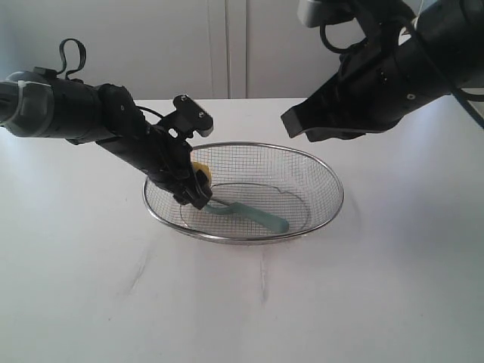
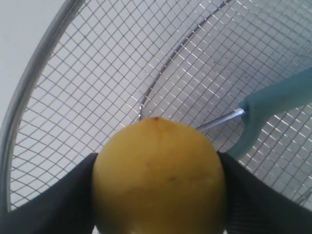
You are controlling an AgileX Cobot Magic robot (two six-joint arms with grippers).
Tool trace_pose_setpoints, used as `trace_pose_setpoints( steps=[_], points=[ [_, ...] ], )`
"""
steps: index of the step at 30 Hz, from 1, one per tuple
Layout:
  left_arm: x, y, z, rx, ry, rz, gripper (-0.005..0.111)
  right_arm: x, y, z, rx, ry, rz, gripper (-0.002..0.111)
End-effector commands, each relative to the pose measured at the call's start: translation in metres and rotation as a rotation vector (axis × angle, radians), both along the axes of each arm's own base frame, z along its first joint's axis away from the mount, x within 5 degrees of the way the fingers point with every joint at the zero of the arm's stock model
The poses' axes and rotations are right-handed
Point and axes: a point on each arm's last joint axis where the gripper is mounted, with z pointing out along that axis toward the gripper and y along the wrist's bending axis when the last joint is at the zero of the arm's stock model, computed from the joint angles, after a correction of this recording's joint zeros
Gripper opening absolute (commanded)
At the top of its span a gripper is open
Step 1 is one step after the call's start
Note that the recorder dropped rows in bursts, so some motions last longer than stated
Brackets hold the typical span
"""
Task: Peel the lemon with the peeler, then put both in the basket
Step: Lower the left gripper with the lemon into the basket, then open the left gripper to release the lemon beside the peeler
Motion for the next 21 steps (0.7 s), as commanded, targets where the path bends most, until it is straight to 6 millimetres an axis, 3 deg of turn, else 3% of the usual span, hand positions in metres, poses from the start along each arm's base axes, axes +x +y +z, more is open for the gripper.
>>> trace_pose_setpoints(
  steps=[1,12,21],
  points=[
    [-0.004,-0.003,0.003,-0.012,0.033,-0.006,0.071,-0.002,-0.001,0.001,0.006,0.002,0.001,0.000],
    [-0.007,-0.003,0.005,-0.025,0.068,-0.005,0.074,-0.003,-0.001,0.000,0.005,0.004,0.001,0.000],
    [-0.013,-0.001,0.043,-0.092,0.026,0.031,0.073,-0.003,-0.001,0.000,0.005,0.004,0.001,0.000]
  ],
)
